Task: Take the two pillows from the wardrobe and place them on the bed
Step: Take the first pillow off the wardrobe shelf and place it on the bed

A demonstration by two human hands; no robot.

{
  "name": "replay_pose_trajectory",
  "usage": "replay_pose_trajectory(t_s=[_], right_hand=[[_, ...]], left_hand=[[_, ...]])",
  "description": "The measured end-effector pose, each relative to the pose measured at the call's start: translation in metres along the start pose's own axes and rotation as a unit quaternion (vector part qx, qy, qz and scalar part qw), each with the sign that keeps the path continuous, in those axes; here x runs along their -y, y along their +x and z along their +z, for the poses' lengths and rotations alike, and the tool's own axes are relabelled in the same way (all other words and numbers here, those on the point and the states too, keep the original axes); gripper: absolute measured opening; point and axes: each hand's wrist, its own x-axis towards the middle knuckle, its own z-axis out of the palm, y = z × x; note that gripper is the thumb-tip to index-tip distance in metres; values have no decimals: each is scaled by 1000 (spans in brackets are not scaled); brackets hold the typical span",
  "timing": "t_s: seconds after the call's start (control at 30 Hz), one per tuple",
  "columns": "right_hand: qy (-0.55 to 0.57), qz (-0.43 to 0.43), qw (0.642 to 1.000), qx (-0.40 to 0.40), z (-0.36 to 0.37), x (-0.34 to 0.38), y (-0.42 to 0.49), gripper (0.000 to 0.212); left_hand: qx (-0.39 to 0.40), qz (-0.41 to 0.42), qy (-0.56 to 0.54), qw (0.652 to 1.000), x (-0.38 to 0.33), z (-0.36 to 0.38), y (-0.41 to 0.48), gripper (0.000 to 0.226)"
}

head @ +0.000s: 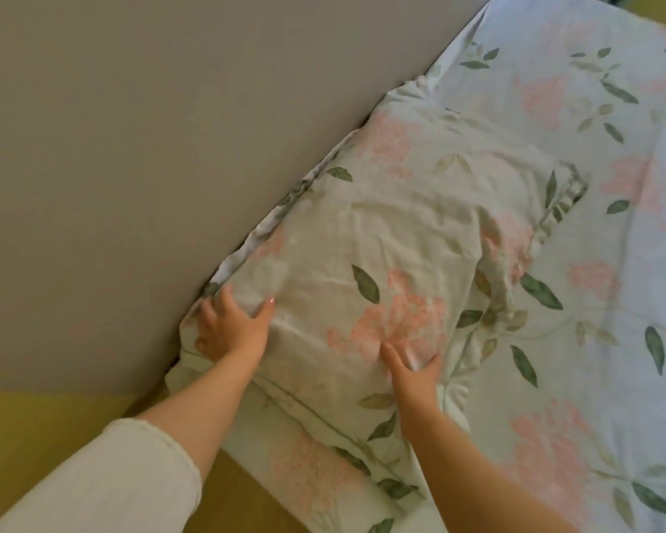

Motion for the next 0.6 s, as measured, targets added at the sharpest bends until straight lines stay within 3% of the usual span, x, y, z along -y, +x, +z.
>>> replay_pose_trajectory(t_s=[0.13, 0.23, 0.37, 0.6], right_hand=[[46, -9, 999, -9, 8, -4, 3, 98], [30, -38, 999, -16, 8, -3, 2, 85], [1, -75, 997, -8, 9, 1, -8, 75], [-3, -85, 996, 1, 0, -4, -54, 69]], left_hand=[[35, -74, -135, 987, 13, 9, 8, 85], [46, -93, -169, 980, 11, 6, 19, 65], [70, -28, -134, 988, 17, -15, 19, 32], [73, 16, -140, 987, 34, -60, -4, 17]])
